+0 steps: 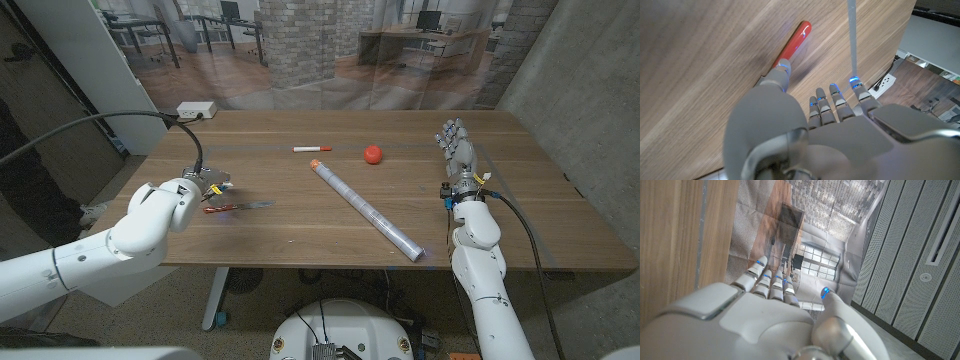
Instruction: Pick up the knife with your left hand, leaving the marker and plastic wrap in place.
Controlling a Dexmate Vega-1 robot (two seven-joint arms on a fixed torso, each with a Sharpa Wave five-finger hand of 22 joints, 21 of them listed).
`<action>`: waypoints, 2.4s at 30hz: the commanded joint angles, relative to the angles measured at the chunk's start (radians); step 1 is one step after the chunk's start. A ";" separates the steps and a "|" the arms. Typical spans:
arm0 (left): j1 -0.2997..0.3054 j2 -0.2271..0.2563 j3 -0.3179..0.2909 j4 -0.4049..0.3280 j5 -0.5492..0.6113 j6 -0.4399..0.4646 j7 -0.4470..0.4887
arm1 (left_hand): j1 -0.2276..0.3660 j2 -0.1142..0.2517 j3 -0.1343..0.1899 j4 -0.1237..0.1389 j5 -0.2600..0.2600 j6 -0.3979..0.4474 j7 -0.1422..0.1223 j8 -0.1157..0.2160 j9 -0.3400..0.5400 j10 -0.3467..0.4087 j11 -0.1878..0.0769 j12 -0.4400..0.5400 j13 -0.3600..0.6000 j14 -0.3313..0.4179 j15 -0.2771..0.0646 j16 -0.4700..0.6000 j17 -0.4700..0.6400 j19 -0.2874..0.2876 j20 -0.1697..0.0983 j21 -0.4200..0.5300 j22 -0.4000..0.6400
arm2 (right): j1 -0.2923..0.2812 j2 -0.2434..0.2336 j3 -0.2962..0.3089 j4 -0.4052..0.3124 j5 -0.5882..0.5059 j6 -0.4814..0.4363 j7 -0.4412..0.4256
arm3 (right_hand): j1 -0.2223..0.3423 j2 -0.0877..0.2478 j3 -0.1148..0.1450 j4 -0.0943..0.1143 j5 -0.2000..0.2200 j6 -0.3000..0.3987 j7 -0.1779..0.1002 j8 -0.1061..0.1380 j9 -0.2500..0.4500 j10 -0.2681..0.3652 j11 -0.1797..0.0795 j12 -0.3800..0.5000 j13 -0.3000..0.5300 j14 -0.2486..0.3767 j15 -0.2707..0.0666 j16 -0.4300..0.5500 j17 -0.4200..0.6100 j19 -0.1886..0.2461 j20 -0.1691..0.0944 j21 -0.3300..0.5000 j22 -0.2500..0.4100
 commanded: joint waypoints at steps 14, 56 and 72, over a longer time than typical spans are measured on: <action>0.066 -0.022 0.008 0.024 0.085 0.031 0.062 | 0.065 0.016 -0.007 -0.011 0.005 0.043 -0.009 0.018 0.006 0.039 -0.008 0.050 0.024 0.053 -0.015 0.036 0.025 0.033 -0.001 0.016 0.007 | -0.005 0.003 0.001 0.003 0.004 0.004 -0.002 | -0.008 0.002 -0.003 -0.002 0.009 0.014 0.000 0.002 0.002 0.011 0.000 0.004 0.003 0.006 0.002 0.001 0.004 0.011 0.003 0.009 0.005; 0.112 -0.043 0.021 0.125 -0.066 -0.029 0.429 | 0.120 0.020 -0.055 -0.007 0.004 0.110 -0.029 0.045 0.013 0.087 -0.024 0.133 0.065 0.117 -0.039 0.098 0.083 0.085 -0.004 0.044 0.012 | -0.004 0.013 -0.014 0.006 -0.019 0.010 -0.037 | -0.010 0.002 -0.006 -0.001 0.010 0.020 -0.006 0.002 0.002 0.017 -0.001 0.004 0.003 0.011 0.002 0.001 0.004 0.014 0.005 0.008 0.005; 0.130 -0.042 0.034 0.127 -0.050 -0.029 0.475 | 0.140 0.007 -0.076 -0.010 0.006 0.106 -0.033 0.046 0.016 0.078 -0.027 0.150 0.080 0.128 -0.050 0.119 0.106 0.092 -0.014 0.049 0.014 | -0.003 0.019 -0.009 0.018 -0.018 0.029 -0.050 | -0.011 0.003 -0.006 0.000 0.011 0.024 -0.007 0.002 0.002 0.020 -0.001 0.004 0.003 0.013 0.002 0.001 0.004 0.016 0.004 0.009 0.005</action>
